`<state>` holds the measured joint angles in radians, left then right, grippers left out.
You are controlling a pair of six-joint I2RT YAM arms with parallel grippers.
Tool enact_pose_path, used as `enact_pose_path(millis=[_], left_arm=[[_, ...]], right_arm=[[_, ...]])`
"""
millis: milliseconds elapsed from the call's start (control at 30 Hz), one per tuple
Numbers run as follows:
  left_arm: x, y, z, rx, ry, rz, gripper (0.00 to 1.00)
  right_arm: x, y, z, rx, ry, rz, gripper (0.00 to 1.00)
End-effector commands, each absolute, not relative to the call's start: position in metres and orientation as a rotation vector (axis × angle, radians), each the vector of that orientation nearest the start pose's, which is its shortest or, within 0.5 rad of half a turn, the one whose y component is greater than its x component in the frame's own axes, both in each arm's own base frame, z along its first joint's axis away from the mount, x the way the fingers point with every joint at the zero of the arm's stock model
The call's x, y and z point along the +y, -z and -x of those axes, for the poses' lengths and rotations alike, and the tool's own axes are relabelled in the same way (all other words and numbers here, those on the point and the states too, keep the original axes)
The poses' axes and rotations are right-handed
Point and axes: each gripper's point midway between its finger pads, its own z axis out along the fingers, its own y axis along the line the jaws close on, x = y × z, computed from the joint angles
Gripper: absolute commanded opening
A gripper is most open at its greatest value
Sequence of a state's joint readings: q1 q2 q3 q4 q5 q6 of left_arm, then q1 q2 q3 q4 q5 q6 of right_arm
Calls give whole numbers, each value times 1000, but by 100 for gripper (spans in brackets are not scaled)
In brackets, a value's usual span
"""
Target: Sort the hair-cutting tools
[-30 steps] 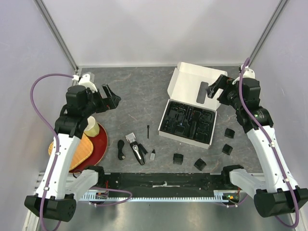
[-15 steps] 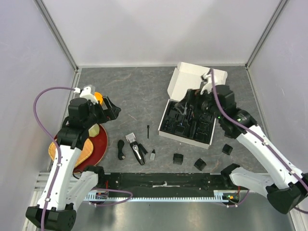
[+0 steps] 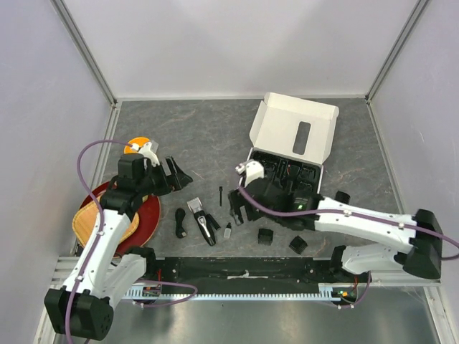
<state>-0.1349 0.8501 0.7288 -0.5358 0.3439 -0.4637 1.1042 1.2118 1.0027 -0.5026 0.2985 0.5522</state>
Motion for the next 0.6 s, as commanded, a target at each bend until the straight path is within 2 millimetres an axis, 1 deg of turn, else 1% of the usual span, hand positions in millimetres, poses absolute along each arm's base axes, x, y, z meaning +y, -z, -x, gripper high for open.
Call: enact_pose_path(millis=[0, 33, 67, 100, 133, 167, 200, 233, 267, 300, 333, 367, 400, 433, 500, 533, 567], left_arm=[[-115, -188, -253, 2193, 748, 173, 88], [-112, -187, -253, 2196, 721, 186, 87], [-102, -188, -257, 2186, 654, 225, 86], [-93, -185, -254, 2196, 605, 270, 85], [-84, -185, -254, 2187, 549, 308, 85], [-66, -185, -256, 2167, 438, 380, 84], [-58, -186, -255, 2155, 394, 413, 84], [-52, -189, -251, 2142, 363, 433, 84], [-42, -191, -251, 2120, 306, 463, 84], [-40, -194, -249, 2107, 297, 463, 84], [-38, -197, -247, 2092, 292, 463, 84], [-36, -199, -245, 2082, 284, 464, 84], [-36, -200, -244, 2079, 281, 462, 85], [-36, -201, -244, 2074, 284, 458, 84], [-37, -205, -242, 2062, 291, 446, 84], [-37, -205, -242, 2062, 291, 446, 85], [-36, -206, -241, 2056, 290, 443, 84]], right_arm=[[322, -161, -169, 2226, -468, 487, 85], [332, -153, -168, 2228, -444, 511, 83], [338, -151, -168, 2218, -426, 524, 80], [348, -148, -163, 2213, -425, 546, 78], [360, -140, -164, 2220, -404, 564, 76], [366, -135, -164, 2223, -391, 576, 73], [376, -135, -164, 2208, -397, 572, 72], [386, -127, -164, 2211, -390, 584, 71], [393, -125, -164, 2209, -399, 590, 70], [405, -128, -164, 2198, -438, 581, 70], [411, -117, -165, 2209, -429, 592, 70], [415, -114, -165, 2210, -433, 592, 70], [424, -117, -166, 2201, -456, 589, 69], [429, -107, -166, 2214, -447, 601, 69], [439, -106, -166, 2209, -466, 609, 68], [442, -99, -166, 2218, -463, 625, 67], [445, -97, -165, 2220, -467, 632, 67]])
